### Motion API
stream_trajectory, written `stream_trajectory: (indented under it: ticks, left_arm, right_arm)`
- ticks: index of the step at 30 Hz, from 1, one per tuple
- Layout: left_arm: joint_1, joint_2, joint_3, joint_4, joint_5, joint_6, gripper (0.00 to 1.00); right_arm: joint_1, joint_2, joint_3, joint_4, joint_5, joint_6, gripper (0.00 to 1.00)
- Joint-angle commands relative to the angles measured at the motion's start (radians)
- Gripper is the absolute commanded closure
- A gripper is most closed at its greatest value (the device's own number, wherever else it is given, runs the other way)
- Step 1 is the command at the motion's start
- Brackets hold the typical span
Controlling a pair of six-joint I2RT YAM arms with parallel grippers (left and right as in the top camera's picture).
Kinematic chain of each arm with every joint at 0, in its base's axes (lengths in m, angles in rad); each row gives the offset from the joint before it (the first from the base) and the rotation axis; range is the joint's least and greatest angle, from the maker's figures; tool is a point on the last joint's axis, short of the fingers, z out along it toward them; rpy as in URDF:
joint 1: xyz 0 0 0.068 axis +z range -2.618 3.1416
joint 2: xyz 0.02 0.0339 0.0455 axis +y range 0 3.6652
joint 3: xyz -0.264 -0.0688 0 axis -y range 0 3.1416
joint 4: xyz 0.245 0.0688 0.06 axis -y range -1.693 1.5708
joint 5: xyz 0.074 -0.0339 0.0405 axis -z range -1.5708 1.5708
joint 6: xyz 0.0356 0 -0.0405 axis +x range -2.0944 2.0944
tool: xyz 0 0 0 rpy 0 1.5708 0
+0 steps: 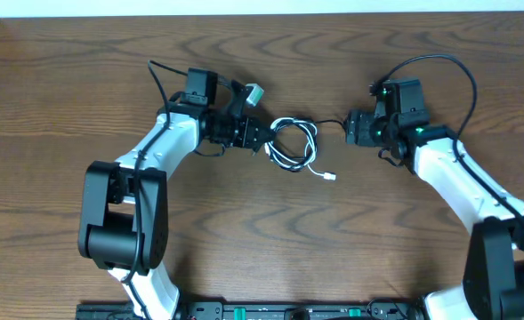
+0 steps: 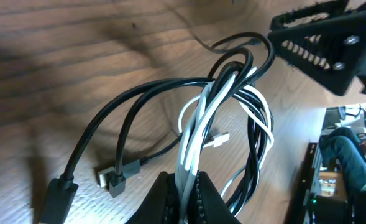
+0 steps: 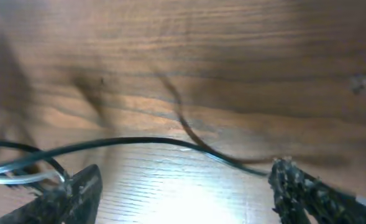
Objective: Untangle cables
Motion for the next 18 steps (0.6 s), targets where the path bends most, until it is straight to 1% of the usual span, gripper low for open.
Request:
stream_trajectory:
  ticks: [1,2,4,9,12,16,18]
  left_arm:
    - [0.013,-0.023,-0.004,-0.016,0.064,0.103,0.93]
    - [0.013,-0.023,-0.004,-0.027,0.117,0.148,0.93]
    - [0.013,-0.023,-0.004,-0.031,0.143,0.165,0.92]
    - [0.013,-0.023,-0.004,-0.031,0.145,0.167,0.93]
    - [0.013,-0.023,-0.004,-0.031,0.145,0.167,0.93]
    - [0.013,-0.023,-0.004,-0.031,0.145,0.167,0.93]
    - [0.013,-0.023,-0.004,-0.031,0.145,0.167,0.93]
  right_arm:
    - [-0.005,0.06,0.008,0.041,-0.163,-0.23,0.2]
    - [-0.005,0.08,0.008,0.059,-0.245,-0.282,0.21]
    - [-0.005,0.105,0.008,0.09,-0.301,-0.3,0.24]
    - [0.005,0.156,0.008,0.156,-0.333,-0.31,0.24]
    - [0.011,0.168,0.008,0.152,-0.416,-0.38,0.24]
    - [0.01,0.168,0.008,0.128,-0.438,-0.445,0.24]
    - [0.009,0.168,0.008,0.103,-0.488,-0.5,0.25]
